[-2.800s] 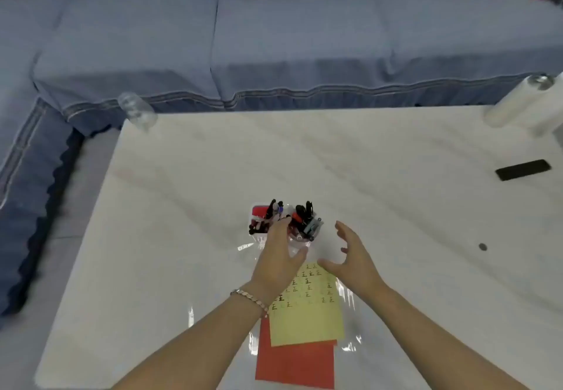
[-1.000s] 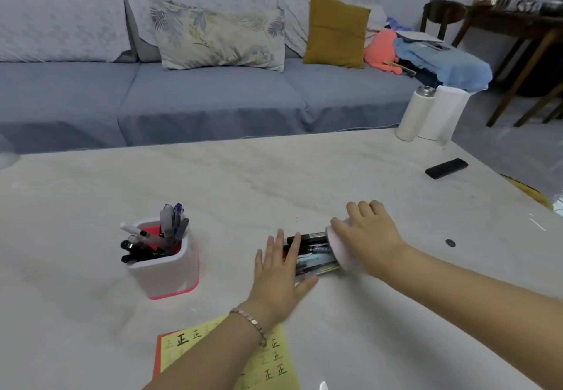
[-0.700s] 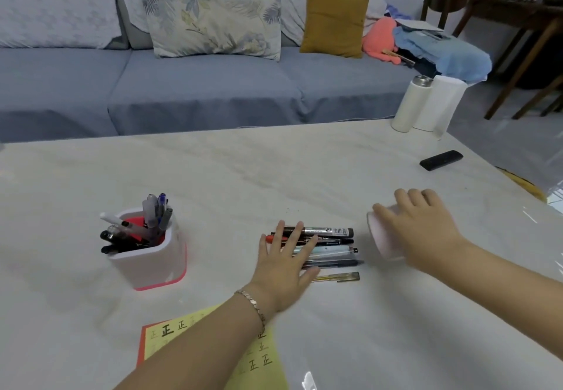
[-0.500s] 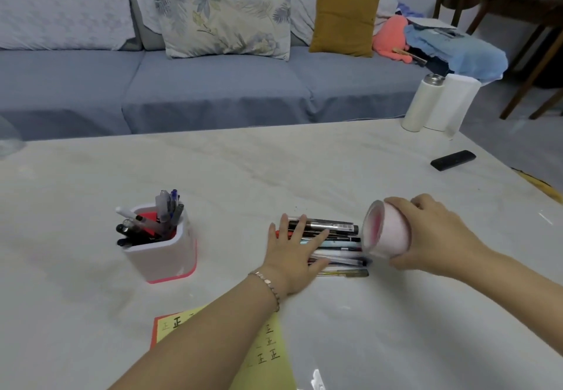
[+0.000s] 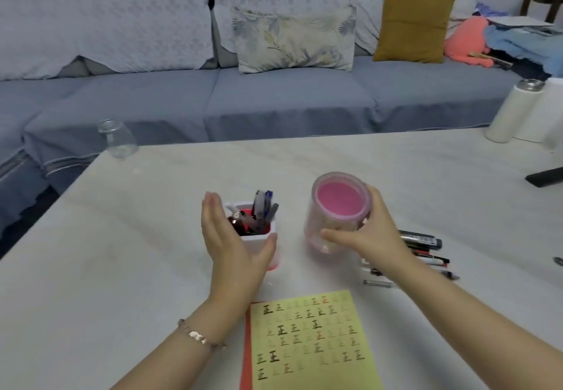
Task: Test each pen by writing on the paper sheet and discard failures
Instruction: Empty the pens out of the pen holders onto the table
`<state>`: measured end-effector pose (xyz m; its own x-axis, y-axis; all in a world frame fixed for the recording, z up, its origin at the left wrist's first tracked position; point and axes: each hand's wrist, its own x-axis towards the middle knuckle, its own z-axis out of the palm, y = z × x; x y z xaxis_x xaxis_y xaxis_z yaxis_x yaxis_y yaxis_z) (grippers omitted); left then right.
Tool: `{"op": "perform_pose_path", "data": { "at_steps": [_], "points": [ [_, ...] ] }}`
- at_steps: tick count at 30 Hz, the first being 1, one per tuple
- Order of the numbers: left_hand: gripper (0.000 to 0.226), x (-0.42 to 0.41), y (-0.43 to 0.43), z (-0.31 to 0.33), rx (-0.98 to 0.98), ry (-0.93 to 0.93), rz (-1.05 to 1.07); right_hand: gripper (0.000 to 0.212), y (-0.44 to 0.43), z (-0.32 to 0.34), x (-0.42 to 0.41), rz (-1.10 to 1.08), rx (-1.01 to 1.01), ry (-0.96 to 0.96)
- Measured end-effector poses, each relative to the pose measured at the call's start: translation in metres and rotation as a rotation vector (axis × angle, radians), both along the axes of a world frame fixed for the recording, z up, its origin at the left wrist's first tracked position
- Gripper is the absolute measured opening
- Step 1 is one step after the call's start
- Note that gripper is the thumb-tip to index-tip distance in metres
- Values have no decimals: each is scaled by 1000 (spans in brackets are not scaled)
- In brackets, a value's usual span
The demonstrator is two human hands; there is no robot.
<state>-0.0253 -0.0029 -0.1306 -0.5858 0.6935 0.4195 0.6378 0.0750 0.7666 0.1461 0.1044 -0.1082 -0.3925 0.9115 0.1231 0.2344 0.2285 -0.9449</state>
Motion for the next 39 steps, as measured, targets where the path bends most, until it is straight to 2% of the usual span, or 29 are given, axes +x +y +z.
{"op": "perform_pose_path", "data": {
  "at_steps": [3,5,7,11,12,16,20,23,26,28,31,35,37,39],
  "points": [
    [117,-20,4,-4,-145,-351,-24,87,3,-30,-31,-66,-80,0],
    [121,-32,9,-7,-241,-489,-84,89,4,-44,-44,-99,-126,11],
    [111,-40,11,-10,-280,-489,-149,90,6,-54,-51,-124,-129,-26],
    [59,-43,14,-2,-197,-510,-214,87,2,-53,-44,-32,-136,-118],
    [52,-46,15,0,-165,-507,-213,88,0,-51,-41,2,-141,-168],
    [65,-47,9,4,-119,-427,-187,107,-20,-39,-21,-78,-194,-432],
    [49,-24,-13,29,49,-403,-100,89,-51,-12,4,7,-24,-334],
    [70,-2,-35,48,108,-474,-97,93,-71,17,15,213,25,-289],
    [84,24,-42,61,57,-528,-289,108,-79,37,25,330,-14,-251],
    [79,47,-39,62,3,-565,-423,113,-78,43,35,336,-36,-181],
    [69,82,-29,50,-55,-685,-519,97,-71,45,61,268,-11,-174],
    [85,112,-7,21,-189,-788,-595,73,-51,39,100,180,46,-388],
    [77,126,9,11,-199,-835,-587,70,-30,36,117,128,155,-558],
    [58,136,26,1,-175,-860,-553,81,-5,34,131,67,284,-766]
  ]
}}
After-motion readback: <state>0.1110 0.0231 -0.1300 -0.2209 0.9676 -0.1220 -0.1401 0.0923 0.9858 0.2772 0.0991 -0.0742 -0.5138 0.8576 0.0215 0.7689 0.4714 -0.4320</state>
